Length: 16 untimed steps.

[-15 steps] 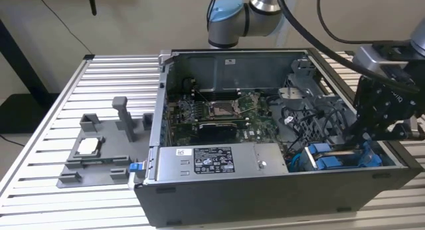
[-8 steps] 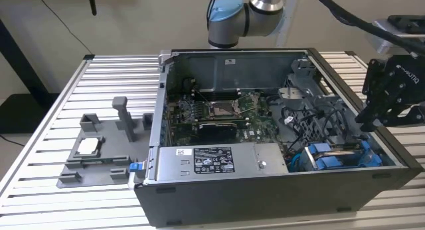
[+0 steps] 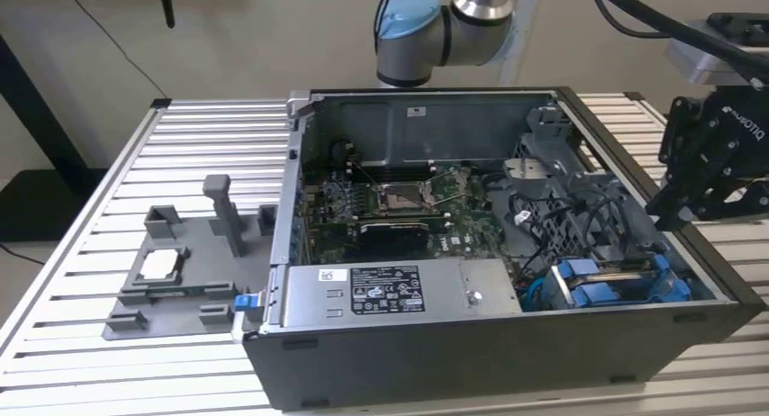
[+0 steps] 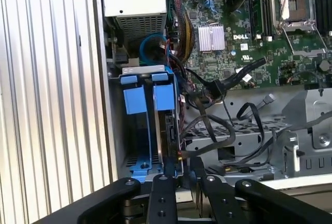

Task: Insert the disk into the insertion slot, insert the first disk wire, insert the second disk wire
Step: 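Insert the first disk wire, then insert the second disk wire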

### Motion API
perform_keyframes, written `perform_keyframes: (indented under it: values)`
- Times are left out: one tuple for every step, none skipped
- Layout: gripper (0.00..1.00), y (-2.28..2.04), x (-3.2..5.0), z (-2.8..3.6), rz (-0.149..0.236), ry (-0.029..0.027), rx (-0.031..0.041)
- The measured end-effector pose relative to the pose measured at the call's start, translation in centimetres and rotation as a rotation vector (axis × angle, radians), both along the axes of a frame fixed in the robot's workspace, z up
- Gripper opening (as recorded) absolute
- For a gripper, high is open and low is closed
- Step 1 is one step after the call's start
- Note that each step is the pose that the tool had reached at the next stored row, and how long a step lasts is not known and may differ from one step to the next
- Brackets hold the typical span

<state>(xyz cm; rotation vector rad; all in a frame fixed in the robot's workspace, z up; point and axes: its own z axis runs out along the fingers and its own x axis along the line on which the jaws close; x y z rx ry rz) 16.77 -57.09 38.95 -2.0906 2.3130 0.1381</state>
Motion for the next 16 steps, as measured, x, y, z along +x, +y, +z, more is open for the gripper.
perform_keyframes:
  values:
    - [0.26, 0.30, 0.00, -0.01, 0.000, 0.0000, 0.0001]
    - [0.26, 0.70, 0.00, -0.02, 0.000, 0.0000, 0.0002]
    - [0.26, 1.11, 0.00, -0.02, 0.000, 0.0000, 0.0001]
    - [0.26, 1.51, 0.00, -0.03, 0.000, 0.0000, 0.0002]
    - [0.26, 1.92, 0.00, -0.03, 0.000, 0.0000, 0.0001]
    - [0.26, 2.30, 0.00, -0.03, 0.000, 0.0000, 0.0001]
    - [0.26, 2.64, 0.00, -0.04, 0.000, 0.0000, 0.0001]
    - [0.26, 2.96, 0.00, -0.04, 0.000, 0.0000, 0.0001]
    - [0.26, 3.26, 0.00, -0.05, 0.000, 0.0000, 0.0002]
    - [0.26, 3.38, 0.00, -0.05, 0.000, 0.0000, 0.0004]
    - [0.26, 3.40, 0.00, -0.05, 0.000, 0.0000, 0.0003]
    - [0.26, 3.41, 0.00, -0.05, 0.000, 0.0000, 0.0004]
    - [0.26, 3.43, 0.00, -0.04, 0.000, 0.0000, 0.0002]
    - [0.26, 3.43, -0.04, -0.04, 0.000, 0.0000, 0.0001]
    - [0.26, 3.44, -0.20, -0.04, 0.000, 0.0000, 0.0001]
    - [0.26, 3.43, -0.41, -0.04, 0.000, -0.0001, 0.0001]
